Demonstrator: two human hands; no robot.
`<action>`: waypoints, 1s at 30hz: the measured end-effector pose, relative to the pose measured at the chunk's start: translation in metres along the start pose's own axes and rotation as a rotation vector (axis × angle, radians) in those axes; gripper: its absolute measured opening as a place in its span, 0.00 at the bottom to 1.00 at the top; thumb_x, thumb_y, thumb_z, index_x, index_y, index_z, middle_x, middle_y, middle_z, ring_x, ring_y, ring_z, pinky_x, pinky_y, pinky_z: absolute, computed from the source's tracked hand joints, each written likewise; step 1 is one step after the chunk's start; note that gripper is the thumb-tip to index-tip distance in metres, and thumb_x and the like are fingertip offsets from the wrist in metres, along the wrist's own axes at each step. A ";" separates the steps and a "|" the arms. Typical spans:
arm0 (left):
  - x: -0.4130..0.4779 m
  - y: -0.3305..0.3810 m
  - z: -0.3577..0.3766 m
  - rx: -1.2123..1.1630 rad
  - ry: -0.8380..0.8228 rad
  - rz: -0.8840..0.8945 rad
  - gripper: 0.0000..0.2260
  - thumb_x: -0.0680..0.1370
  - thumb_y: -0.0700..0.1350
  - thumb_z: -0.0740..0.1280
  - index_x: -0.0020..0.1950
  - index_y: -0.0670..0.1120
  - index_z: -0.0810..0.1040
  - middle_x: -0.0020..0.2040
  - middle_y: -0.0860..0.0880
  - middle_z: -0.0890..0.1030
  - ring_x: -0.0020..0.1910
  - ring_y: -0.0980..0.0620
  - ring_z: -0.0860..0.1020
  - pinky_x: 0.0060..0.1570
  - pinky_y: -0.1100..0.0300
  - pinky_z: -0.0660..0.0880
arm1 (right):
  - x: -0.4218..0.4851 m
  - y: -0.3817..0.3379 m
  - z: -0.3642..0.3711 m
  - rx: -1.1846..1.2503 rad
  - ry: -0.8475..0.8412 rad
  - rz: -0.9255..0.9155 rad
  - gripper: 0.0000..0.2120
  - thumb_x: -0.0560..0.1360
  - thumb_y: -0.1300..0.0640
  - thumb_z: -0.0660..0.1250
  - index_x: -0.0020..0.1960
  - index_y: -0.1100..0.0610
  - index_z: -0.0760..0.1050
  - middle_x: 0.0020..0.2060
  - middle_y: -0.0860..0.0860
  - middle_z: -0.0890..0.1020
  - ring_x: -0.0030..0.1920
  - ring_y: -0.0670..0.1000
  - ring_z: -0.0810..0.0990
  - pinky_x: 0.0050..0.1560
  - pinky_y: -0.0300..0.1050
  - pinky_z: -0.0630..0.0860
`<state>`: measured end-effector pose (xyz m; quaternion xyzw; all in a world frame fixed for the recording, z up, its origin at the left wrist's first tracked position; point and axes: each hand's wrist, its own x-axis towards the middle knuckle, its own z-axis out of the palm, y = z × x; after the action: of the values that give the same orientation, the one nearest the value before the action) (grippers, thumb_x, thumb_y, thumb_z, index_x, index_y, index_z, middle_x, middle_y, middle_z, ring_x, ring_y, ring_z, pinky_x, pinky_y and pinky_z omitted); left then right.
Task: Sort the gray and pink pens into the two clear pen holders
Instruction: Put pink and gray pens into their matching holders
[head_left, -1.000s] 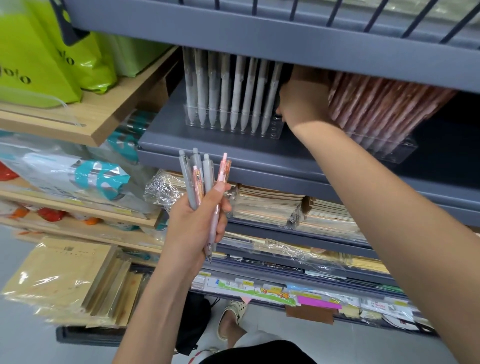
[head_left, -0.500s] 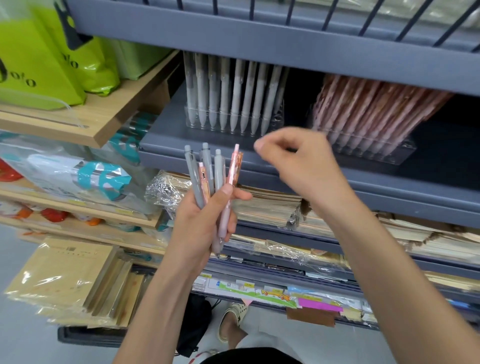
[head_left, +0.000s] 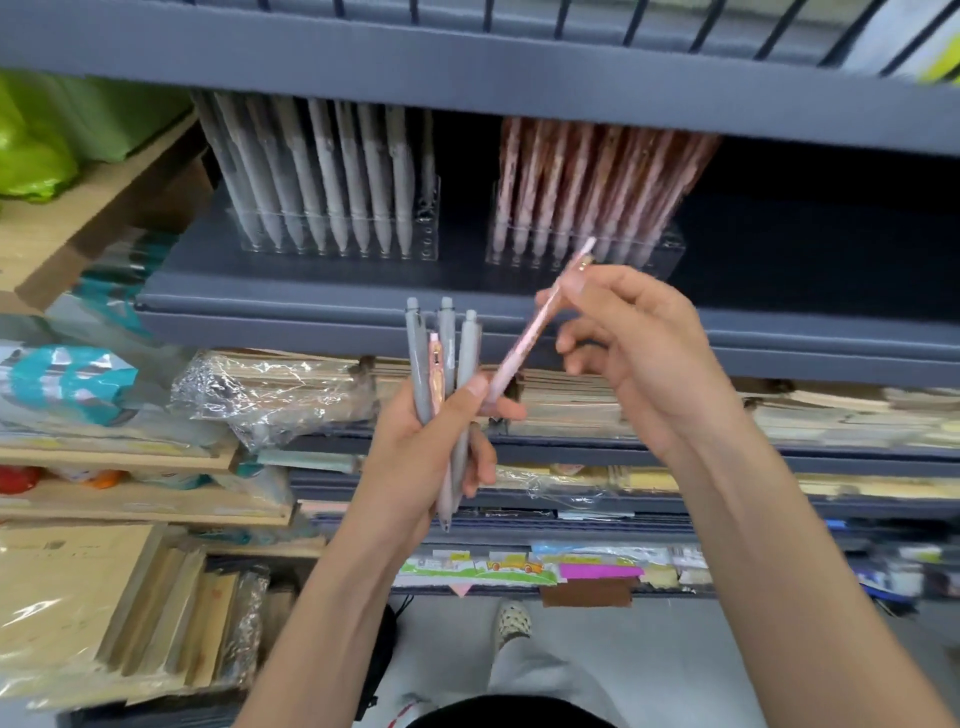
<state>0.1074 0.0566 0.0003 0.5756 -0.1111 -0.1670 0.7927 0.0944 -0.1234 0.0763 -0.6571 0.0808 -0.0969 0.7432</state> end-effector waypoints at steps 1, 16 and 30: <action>0.001 -0.001 0.006 0.007 0.016 -0.003 0.10 0.81 0.50 0.66 0.53 0.43 0.78 0.44 0.45 0.86 0.21 0.53 0.72 0.21 0.63 0.68 | 0.001 -0.004 -0.011 0.029 0.043 -0.046 0.05 0.78 0.57 0.69 0.48 0.59 0.80 0.46 0.58 0.85 0.35 0.51 0.78 0.33 0.41 0.77; 0.035 -0.008 0.087 -0.043 0.111 0.026 0.17 0.78 0.55 0.67 0.57 0.42 0.75 0.46 0.42 0.85 0.22 0.52 0.72 0.21 0.61 0.69 | 0.052 -0.039 -0.123 -0.137 0.509 -0.536 0.06 0.76 0.66 0.64 0.50 0.57 0.74 0.39 0.51 0.84 0.41 0.55 0.85 0.48 0.56 0.82; 0.035 -0.013 0.092 0.005 0.192 0.038 0.17 0.77 0.56 0.68 0.56 0.44 0.78 0.53 0.44 0.86 0.24 0.54 0.72 0.21 0.63 0.69 | 0.104 -0.040 -0.114 -0.777 0.357 -0.468 0.08 0.74 0.49 0.69 0.40 0.52 0.78 0.31 0.39 0.77 0.41 0.43 0.80 0.51 0.37 0.72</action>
<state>0.1042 -0.0415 0.0162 0.5886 -0.0460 -0.0955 0.8014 0.1656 -0.2638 0.1025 -0.8597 0.0873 -0.3350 0.3756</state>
